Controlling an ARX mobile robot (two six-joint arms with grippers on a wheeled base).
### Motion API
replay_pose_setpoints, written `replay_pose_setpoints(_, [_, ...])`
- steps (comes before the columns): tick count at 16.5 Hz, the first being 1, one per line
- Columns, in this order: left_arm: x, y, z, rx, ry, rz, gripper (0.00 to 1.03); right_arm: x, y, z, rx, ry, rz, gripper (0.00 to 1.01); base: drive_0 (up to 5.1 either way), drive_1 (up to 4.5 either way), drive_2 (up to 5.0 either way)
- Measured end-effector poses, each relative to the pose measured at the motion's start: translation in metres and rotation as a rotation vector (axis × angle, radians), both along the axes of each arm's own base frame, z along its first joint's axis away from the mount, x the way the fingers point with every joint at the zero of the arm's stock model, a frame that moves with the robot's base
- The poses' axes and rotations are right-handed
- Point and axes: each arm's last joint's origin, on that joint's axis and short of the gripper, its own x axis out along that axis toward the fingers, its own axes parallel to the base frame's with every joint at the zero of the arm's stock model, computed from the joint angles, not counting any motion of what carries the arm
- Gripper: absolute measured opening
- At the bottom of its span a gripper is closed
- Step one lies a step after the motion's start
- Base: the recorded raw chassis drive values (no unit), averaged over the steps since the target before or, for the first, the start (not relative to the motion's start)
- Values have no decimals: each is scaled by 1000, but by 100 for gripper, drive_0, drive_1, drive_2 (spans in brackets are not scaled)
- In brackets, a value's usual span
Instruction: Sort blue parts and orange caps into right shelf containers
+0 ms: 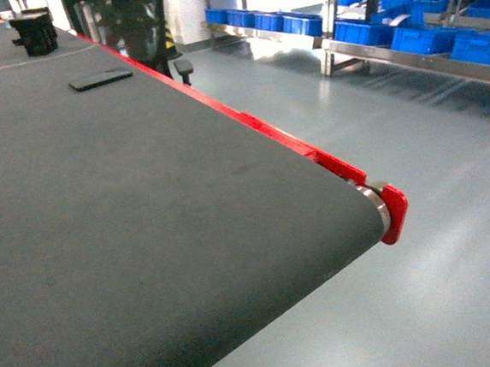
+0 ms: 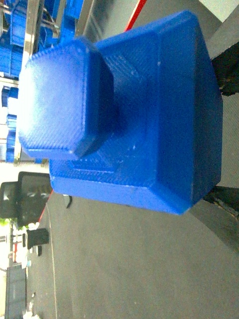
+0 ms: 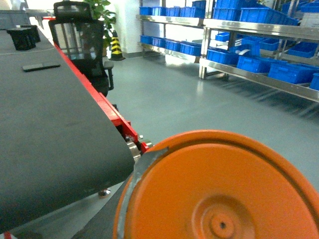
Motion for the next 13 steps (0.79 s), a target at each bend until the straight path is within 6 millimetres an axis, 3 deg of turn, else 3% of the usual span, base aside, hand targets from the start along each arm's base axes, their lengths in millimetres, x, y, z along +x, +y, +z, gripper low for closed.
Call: replay_pose_setpoints(13, [0,0,0,0,0,0,40,0,0,0,0,0,0,43,-166,-166,-166])
